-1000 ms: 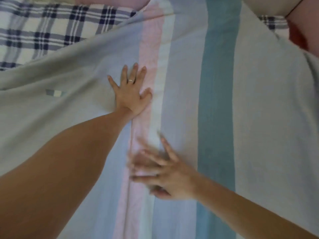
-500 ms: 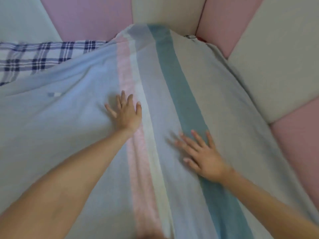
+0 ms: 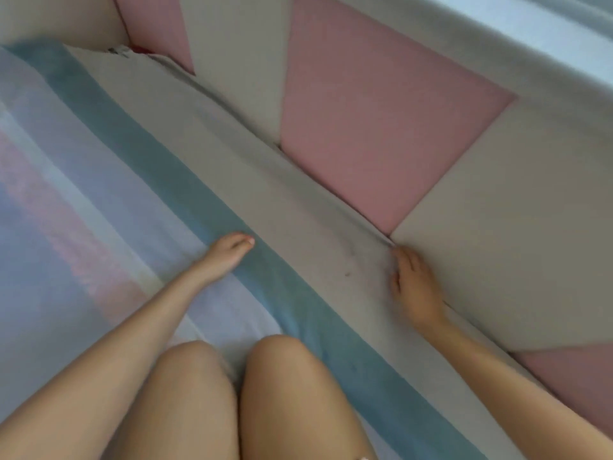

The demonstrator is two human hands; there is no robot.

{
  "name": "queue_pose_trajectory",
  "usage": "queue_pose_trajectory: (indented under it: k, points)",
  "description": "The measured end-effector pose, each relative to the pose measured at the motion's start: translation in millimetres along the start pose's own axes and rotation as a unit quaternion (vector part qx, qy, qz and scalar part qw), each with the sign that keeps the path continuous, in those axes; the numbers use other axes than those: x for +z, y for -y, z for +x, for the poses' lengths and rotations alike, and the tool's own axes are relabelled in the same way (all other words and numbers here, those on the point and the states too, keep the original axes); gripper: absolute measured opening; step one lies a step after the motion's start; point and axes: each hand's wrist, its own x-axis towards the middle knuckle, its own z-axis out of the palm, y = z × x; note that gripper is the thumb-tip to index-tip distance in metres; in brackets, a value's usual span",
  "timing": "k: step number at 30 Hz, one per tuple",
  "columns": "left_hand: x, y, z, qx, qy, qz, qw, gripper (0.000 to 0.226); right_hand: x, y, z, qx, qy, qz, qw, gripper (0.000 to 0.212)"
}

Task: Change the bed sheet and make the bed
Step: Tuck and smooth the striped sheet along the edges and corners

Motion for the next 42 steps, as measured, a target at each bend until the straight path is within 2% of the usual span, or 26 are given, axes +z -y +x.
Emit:
queue_pose_trajectory:
  k: [2, 6, 10, 13, 14, 16, 19, 23, 25, 27, 29, 32, 34, 37, 40, 42]
  points:
    - [23, -26, 6, 0.055, 0.013, 0.018, 0.998, 0.031, 11, -1, -5, 0.036, 0.002, 0.011, 0.999, 0.049]
    - [72, -75, 17, 0.129, 0.023, 0.080, 0.988, 0.027, 18, -9, 3, 0.127, 0.003, 0.054, 0.990, 0.029]
    - [99, -106, 19, 0.136, 0.027, 0.114, 0.984, 0.026, 20, -6, 6, 0.142, 0.059, 0.042, 0.987, 0.037]
    - [109, -111, 15, 0.131, 0.032, 0.136, 0.981, 0.024, 14, -14, 13, 0.209, 0.137, 0.170, 0.953, 0.054]
    - [110, -112, 14, 0.130, 0.035, 0.142, 0.981, 0.023, 11, -17, 16, 0.215, 0.166, 0.192, 0.943, 0.062]
    - [113, -115, 15, 0.125, 0.034, 0.153, 0.980, 0.022, 7, -22, 22, 0.197, 0.217, 0.165, 0.942, 0.073]
    - [112, -120, 15, 0.112, 0.028, 0.151, 0.982, 0.022, 2, -24, 29, 0.193, 0.229, 0.170, 0.939, 0.067]
    - [112, -127, 16, 0.117, 0.033, 0.155, 0.981, 0.023, -6, -33, 31, 0.189, 0.247, 0.291, 0.904, 0.060]
    - [113, -131, 16, 0.122, 0.029, 0.146, 0.981, 0.026, -5, -31, 28, 0.172, 0.268, 0.254, 0.913, 0.067]
    - [116, -133, 16, 0.129, 0.025, 0.130, 0.983, 0.030, -4, -29, 27, 0.184, 0.255, 0.234, 0.920, 0.070]
    - [121, -132, 16, 0.138, 0.021, 0.120, 0.983, 0.031, -5, -30, 29, 0.214, 0.229, 0.259, 0.914, 0.067]
    - [128, -130, 15, 0.165, 0.017, 0.127, 0.978, 0.027, -9, -42, 30, 0.212, 0.209, 0.308, 0.904, 0.051]
    - [133, -130, 14, 0.192, 0.009, 0.142, 0.971, 0.026, -16, -52, 30, 0.230, 0.234, 0.370, 0.869, 0.045]
    - [141, -136, 10, 0.262, -0.014, 0.167, 0.951, 0.029, -24, -58, 30, 0.259, 0.292, 0.466, 0.794, 0.046]
    - [148, -144, 6, 0.319, -0.028, 0.179, 0.930, 0.038, -26, -60, 23, 0.276, 0.287, 0.524, 0.753, 0.045]
    - [150, -148, 5, 0.346, -0.022, 0.208, 0.915, 0.041, -27, -62, 17, 0.302, 0.280, 0.585, 0.699, 0.039]
